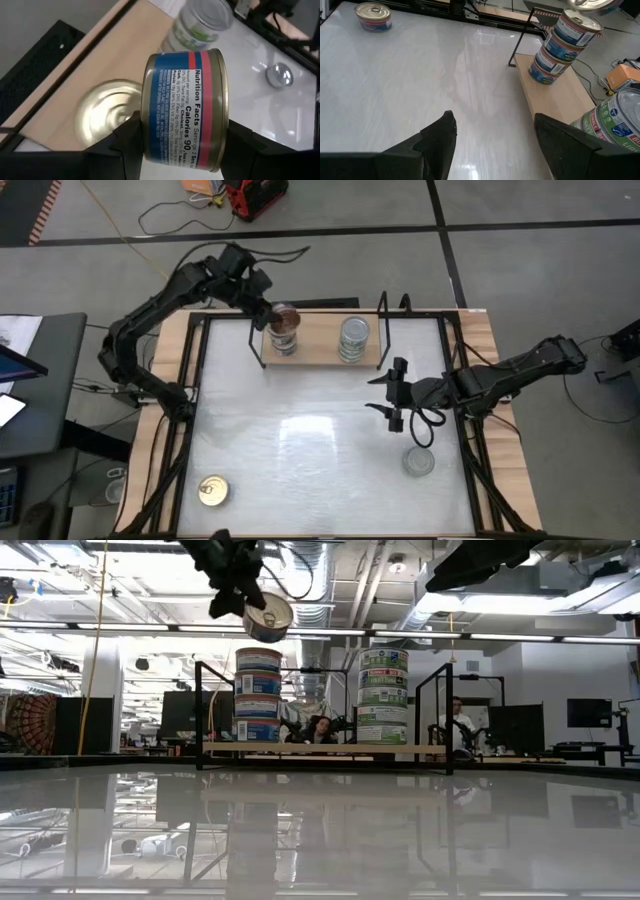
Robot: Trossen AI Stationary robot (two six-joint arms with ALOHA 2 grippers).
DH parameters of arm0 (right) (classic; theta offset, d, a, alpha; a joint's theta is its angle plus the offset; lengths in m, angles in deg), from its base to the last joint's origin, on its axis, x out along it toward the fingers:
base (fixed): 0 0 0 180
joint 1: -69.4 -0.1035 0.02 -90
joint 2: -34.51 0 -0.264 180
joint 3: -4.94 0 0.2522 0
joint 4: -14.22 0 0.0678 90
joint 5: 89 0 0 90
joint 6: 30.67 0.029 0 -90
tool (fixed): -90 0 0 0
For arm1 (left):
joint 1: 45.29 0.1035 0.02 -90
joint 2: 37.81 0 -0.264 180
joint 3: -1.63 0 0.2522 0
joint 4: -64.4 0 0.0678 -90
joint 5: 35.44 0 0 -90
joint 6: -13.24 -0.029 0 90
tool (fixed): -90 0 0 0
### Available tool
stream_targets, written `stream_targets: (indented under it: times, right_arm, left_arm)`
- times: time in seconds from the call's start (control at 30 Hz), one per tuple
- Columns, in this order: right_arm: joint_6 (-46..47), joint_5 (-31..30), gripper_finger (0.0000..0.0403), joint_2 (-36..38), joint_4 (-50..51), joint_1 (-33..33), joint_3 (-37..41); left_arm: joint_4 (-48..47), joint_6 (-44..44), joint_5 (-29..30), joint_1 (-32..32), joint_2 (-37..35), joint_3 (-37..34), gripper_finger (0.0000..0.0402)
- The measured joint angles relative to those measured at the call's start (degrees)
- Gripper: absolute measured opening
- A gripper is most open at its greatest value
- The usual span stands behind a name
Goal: Stack canned seafood by type on shelf
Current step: Stack the blue pink tuna can on top of the blue pink tuna can on the shelf
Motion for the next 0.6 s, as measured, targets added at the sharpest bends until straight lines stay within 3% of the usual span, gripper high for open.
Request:
stream_targets:
  times: [0.2, 0.6]
  right_arm:
    - [-0.1, 0.0, 0.0292, 0.0, 0.0, 0.0, 0.0]
    - [-0.4, 0.0, 0.0292, 0.0, -0.2, 0.0, 0.0]
  left_arm:
    - [0.5, 1.1, -4.0, 4.2, 0.0, -0.1, 0.0190]
    - [3.0, 1.1, -8.9, 5.5, 0.0, -5.6, 0.0190]
